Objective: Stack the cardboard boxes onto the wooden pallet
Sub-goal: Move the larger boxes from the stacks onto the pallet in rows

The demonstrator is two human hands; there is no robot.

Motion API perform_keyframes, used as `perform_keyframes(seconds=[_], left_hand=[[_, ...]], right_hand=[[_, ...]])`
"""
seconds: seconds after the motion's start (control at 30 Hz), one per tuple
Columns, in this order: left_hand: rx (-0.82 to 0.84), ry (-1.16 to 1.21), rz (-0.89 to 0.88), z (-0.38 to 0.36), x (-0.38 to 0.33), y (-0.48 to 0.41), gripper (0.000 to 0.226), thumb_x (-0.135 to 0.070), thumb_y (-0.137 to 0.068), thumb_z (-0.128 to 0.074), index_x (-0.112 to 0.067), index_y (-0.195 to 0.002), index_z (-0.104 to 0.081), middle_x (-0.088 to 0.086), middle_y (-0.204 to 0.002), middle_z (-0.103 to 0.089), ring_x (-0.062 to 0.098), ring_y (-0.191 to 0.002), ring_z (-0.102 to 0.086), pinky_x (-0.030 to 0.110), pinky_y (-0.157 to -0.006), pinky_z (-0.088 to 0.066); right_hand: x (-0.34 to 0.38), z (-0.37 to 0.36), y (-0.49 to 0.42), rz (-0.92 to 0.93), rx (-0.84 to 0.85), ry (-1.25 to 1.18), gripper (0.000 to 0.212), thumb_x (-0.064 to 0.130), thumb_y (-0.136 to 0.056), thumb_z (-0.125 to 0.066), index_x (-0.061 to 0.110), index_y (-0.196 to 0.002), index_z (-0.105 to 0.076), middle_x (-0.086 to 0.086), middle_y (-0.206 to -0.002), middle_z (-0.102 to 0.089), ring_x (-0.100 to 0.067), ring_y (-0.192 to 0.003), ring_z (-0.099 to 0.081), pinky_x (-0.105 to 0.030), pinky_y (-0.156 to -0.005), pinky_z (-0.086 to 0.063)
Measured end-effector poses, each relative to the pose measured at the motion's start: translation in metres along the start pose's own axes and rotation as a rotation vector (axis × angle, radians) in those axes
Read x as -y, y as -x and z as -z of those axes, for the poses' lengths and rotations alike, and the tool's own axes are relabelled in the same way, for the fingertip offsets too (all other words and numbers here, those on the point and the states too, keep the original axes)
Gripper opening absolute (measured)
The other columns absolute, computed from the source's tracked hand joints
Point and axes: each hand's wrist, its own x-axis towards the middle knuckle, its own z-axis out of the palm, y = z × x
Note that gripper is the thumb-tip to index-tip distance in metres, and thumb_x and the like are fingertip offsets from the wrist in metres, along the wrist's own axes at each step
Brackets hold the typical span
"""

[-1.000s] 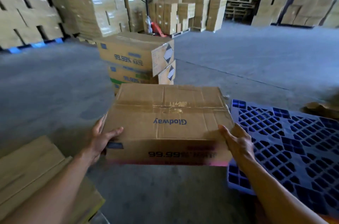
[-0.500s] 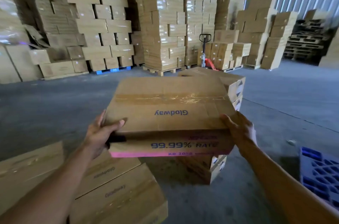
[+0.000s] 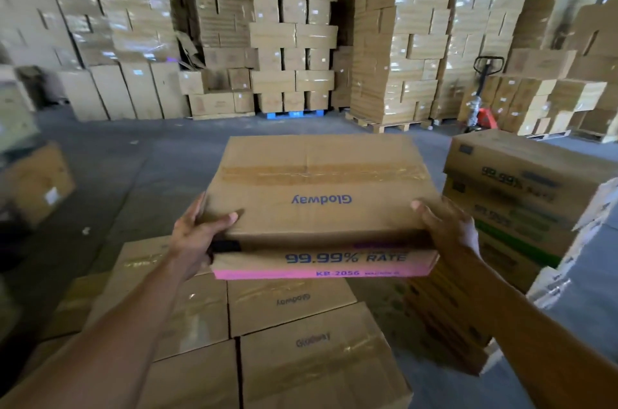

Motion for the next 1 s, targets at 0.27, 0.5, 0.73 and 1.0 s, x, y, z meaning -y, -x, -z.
perform_keyframes(seconds=[0.27,0.5,0.73,1.0], left_hand=[[-0.135,-0.025,-0.014,0.010,0.015,-0.077,0.079,-0.013,-0.074,-0.084,-0.042,-0.139,-0.051,-0.025,-0.109,-0.063,0.002,-0.090,-0.061,0.036,-0.072,-0.049],[-0.218,-0.008,0.068,-0.024,0.038,-0.175,0.070,-0.007,-0.082,-0.075,-0.047,-0.134,-0.054,-0.037,-0.093,-0.062,0.011,-0.095,-0.061,0.036,-0.067,-0.050],[-0.096,-0.066,0.138,-0.035,0.081,-0.265,0.058,-0.002,-0.095,-0.057,-0.056,-0.113,-0.060,-0.021,-0.108,-0.064,0.018,-0.106,-0.056,0.033,-0.057,-0.058],[-0.055,-0.183,0.073,-0.006,0.155,-0.354,0.060,-0.001,-0.094,-0.052,-0.049,-0.131,-0.054,0.001,-0.130,-0.056,0.031,-0.120,-0.050,0.046,-0.087,-0.054]], right_hand=[[0.003,-0.095,-0.083,0.010,0.081,-0.095,0.055,0.058,-0.084,-0.067,0.026,-0.128,-0.060,-0.007,-0.127,-0.064,-0.028,-0.104,-0.061,-0.045,-0.089,-0.052],[-0.016,-0.185,-0.199,0.021,0.165,-0.097,0.063,0.061,-0.082,-0.069,0.027,-0.134,-0.059,-0.009,-0.131,-0.064,-0.033,-0.116,-0.059,-0.051,-0.098,-0.049],[-0.046,-0.269,-0.287,-0.001,0.221,-0.026,0.063,0.058,-0.086,-0.066,0.025,-0.139,-0.054,-0.009,-0.135,-0.061,-0.034,-0.121,-0.057,-0.042,-0.093,-0.045],[-0.087,-0.371,-0.334,-0.040,0.355,-0.088,0.067,0.067,-0.085,-0.058,0.027,-0.138,-0.051,-0.005,-0.135,-0.060,-0.030,-0.123,-0.056,-0.056,-0.104,-0.045]])
